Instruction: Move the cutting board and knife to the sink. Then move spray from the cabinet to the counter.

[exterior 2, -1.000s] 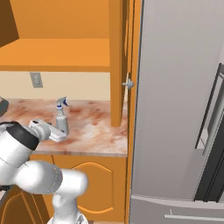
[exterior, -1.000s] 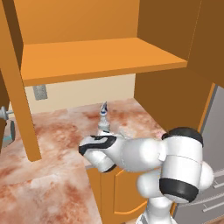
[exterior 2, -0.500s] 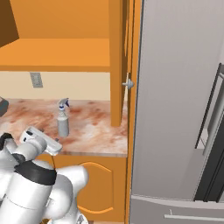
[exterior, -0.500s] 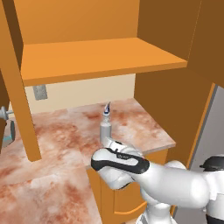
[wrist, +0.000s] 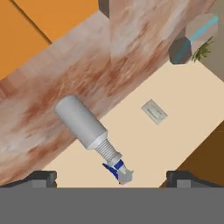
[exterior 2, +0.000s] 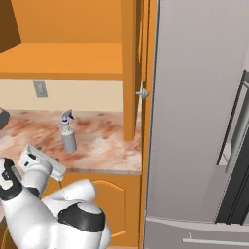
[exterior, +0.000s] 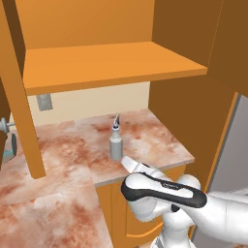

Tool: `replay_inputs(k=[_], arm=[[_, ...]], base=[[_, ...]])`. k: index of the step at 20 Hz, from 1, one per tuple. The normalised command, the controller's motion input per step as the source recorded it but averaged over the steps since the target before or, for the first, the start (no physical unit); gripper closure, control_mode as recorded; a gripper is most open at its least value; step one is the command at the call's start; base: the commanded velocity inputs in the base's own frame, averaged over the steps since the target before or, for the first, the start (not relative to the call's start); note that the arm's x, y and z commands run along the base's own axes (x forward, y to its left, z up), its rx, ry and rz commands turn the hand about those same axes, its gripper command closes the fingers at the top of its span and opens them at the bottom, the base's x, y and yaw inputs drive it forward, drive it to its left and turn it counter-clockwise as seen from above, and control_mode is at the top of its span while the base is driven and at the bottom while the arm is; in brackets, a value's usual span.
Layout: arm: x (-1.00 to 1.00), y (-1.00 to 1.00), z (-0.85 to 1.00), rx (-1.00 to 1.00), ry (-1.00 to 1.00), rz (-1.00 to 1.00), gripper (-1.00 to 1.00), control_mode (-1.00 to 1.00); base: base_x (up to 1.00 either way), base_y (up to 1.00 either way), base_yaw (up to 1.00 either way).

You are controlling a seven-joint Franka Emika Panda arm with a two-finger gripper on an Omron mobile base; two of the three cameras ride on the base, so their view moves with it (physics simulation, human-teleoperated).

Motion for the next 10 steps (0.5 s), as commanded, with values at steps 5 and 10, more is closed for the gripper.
replay_inputs(k=[5,10], arm=[[-1.0,0.35,1.0,-0.03,0.0,-0.01,-1.0,-1.0],[-0.96,0.39,1.0,-0.07,-0.13,0.0,-1.0,-1.0]], base=[[0.0,0.0,0.0],[0.0,0.0,0.0]])
